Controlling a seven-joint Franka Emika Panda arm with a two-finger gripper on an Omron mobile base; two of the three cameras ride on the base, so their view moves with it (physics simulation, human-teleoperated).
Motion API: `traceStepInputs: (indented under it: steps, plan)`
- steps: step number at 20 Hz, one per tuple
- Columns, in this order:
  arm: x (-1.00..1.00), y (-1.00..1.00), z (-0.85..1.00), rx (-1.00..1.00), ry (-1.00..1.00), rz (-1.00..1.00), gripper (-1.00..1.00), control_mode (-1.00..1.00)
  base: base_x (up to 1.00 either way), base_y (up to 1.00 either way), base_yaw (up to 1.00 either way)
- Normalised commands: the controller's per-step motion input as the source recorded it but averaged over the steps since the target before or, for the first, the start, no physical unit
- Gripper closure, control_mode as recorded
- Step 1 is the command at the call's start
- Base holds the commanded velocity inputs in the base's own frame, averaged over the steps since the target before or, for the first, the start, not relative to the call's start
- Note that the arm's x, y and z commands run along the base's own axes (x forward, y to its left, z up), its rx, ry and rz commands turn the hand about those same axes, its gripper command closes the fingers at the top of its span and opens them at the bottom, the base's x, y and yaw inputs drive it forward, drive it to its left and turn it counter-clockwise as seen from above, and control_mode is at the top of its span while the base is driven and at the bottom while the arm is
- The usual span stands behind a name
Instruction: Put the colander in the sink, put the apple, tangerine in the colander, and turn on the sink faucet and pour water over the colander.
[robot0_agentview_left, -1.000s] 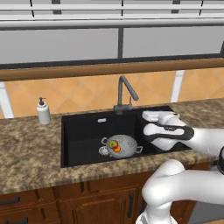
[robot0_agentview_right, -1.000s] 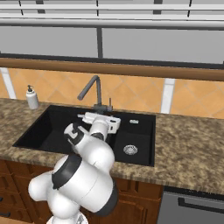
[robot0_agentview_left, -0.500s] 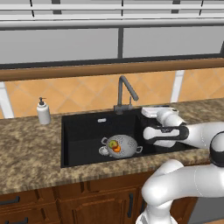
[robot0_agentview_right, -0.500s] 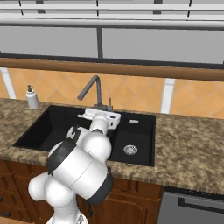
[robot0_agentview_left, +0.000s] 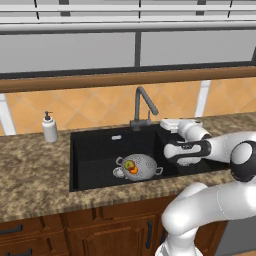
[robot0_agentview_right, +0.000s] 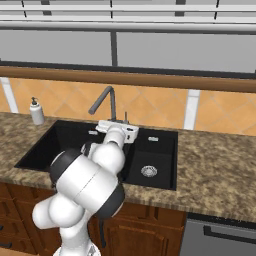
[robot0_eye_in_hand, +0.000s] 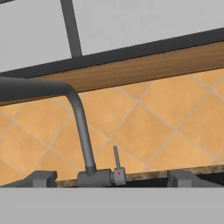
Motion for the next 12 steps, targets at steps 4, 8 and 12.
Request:
traceStepInputs:
  steps: [4,8,12]
  plan:
    - [0.03,0.00,0.00,0.00,0.05,0.00,-1.00,-1.00,0.00,0.00,0.00]
    - [0.08,0.00,0.00,0.00,0.08,0.00,-1.00,-1.00,0.00,0.00,0.00]
    - [0.13,0.00,0.00,0.00,0.04,0.00,-1.00,-1.00,0.00,0.00,0.00]
